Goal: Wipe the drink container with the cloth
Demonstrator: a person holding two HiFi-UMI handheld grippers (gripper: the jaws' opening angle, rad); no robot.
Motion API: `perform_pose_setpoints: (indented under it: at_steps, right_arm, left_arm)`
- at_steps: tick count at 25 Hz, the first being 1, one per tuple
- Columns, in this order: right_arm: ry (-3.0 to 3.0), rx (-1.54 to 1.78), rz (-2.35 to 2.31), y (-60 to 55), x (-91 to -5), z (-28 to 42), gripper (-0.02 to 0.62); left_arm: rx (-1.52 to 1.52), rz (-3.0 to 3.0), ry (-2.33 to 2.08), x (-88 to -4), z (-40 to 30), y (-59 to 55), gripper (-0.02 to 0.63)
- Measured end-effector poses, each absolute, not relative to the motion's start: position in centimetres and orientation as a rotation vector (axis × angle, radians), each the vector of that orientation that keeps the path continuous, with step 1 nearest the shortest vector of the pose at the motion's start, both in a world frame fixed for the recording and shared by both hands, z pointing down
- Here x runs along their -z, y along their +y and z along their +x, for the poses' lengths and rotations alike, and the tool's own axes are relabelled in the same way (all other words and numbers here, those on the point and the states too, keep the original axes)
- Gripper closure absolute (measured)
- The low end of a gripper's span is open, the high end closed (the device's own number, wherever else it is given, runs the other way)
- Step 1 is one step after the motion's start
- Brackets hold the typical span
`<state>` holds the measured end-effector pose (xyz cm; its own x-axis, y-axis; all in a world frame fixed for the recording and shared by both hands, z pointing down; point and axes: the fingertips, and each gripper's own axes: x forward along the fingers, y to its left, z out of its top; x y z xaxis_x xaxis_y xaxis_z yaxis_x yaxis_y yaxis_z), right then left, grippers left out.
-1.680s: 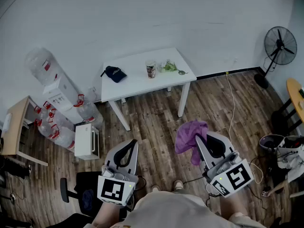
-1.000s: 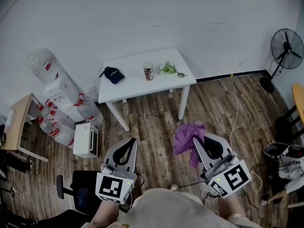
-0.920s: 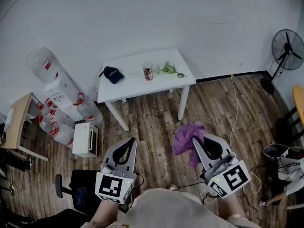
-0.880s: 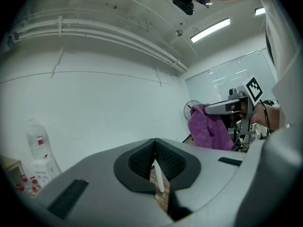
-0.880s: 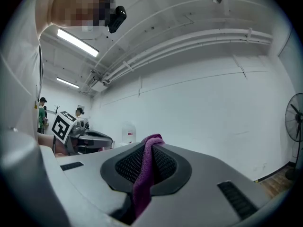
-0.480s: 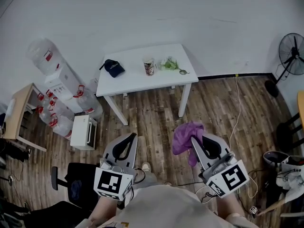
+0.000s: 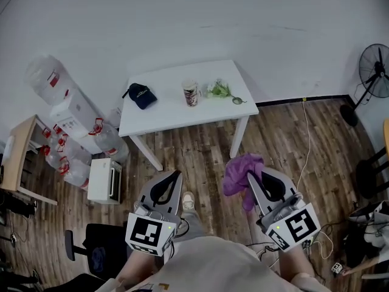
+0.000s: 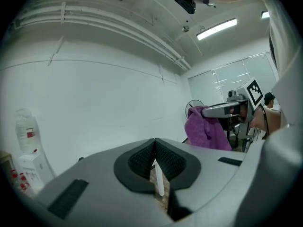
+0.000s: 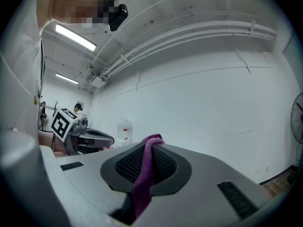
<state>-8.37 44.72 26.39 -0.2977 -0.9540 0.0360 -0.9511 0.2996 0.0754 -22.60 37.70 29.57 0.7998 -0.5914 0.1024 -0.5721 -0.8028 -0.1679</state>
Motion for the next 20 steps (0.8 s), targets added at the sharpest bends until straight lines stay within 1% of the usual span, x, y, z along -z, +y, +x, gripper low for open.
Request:
perform_pose_setpoints:
  at_steps: [10, 14, 18, 20]
  right_arm:
    - [-2.431, -0.054, 1.842, 29.4, -27.6, -7.1, 0.541]
    - [-2.402, -0.122, 1.850, 22.3, -28.2, -7.2, 0.542]
    - [-2.382, -0.119, 1.835, 15.7, -28.1, -8.4, 0.541]
    - [-2.367, -0.124, 1.834, 13.1, -27.9, -8.7, 0.541]
  left_arm:
    - [0.354, -2.881, 0.890, -30.5, -21.6, 22.3, 0.588]
    - [0.322, -2.909, 0.878, -29.2, -21.7, 15.4, 0.588]
    - [0.347, -2.912, 0.844, -30.2, -22.8, 8.7, 0.588]
    - [0.292, -2.938, 0.868, -29.7, -22.8, 6.0, 0.588]
